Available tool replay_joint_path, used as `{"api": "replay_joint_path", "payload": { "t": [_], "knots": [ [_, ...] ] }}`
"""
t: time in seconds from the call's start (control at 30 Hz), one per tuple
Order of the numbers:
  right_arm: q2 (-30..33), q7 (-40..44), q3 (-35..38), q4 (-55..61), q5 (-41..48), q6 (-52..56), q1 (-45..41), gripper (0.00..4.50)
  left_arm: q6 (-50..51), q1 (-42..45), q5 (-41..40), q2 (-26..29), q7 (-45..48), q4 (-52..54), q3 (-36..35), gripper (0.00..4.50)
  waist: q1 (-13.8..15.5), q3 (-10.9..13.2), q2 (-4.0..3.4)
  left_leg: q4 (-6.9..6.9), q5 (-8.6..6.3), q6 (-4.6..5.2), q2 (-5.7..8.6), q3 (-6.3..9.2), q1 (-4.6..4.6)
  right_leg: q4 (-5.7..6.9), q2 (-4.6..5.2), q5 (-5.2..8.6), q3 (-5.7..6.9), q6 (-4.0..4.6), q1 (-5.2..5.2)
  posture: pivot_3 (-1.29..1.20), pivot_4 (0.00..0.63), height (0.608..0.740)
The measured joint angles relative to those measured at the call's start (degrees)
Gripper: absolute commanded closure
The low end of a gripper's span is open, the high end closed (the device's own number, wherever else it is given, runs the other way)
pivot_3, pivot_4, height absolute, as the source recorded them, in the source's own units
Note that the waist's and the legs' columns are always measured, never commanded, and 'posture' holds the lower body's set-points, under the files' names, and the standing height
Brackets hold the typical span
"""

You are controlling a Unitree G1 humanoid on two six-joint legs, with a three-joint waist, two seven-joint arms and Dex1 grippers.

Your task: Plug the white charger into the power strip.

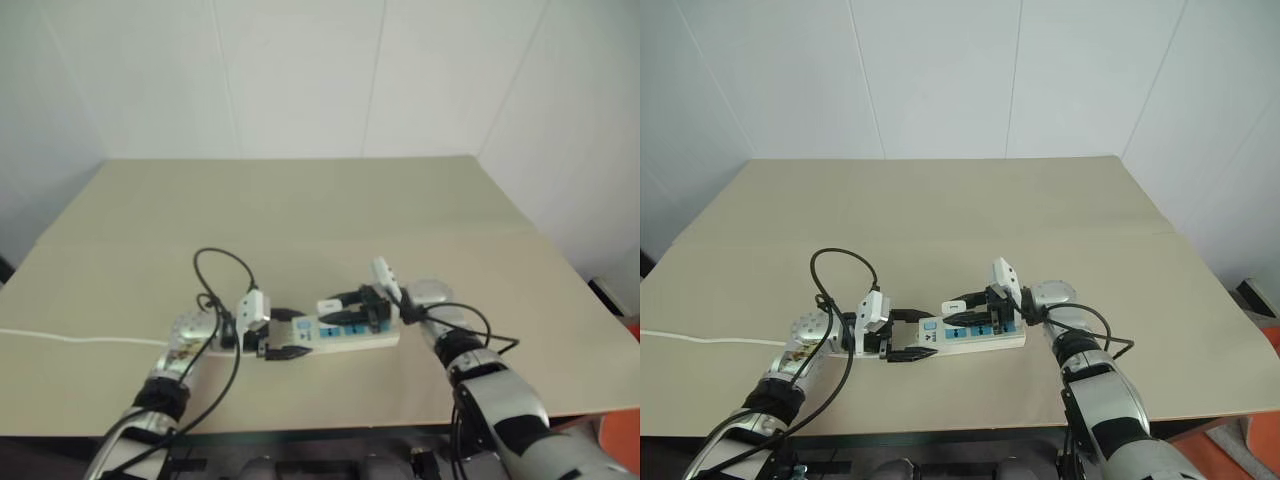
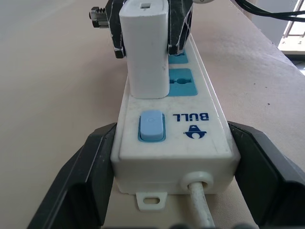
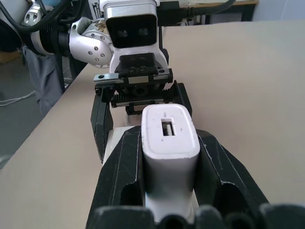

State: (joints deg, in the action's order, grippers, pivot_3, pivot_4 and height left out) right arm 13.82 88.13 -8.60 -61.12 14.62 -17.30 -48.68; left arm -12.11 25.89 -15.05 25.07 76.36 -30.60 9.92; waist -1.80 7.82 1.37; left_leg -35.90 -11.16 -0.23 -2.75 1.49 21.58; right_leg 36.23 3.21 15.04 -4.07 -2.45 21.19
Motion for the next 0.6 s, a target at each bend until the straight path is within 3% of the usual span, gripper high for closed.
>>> {"api": "replay_joint_path", "payload": {
  "t": [0.6],
  "knots": [
    [0.0, -0.5, -0.9, 0.3, 0.0, -5.2, 1.6, 3.39, 0.4, -0.7, -0.4, 0.2, -0.5, 0.9, 0.0, 1.26, -0.3, -0.1, 0.03, 0.02, -0.01, -0.01, 0.01, -0.01, -0.04, -0.10, 0.04, 0.02, 0.00, -0.01, -0.08, 0.00, 0.150, 0.740]
  ]
}}
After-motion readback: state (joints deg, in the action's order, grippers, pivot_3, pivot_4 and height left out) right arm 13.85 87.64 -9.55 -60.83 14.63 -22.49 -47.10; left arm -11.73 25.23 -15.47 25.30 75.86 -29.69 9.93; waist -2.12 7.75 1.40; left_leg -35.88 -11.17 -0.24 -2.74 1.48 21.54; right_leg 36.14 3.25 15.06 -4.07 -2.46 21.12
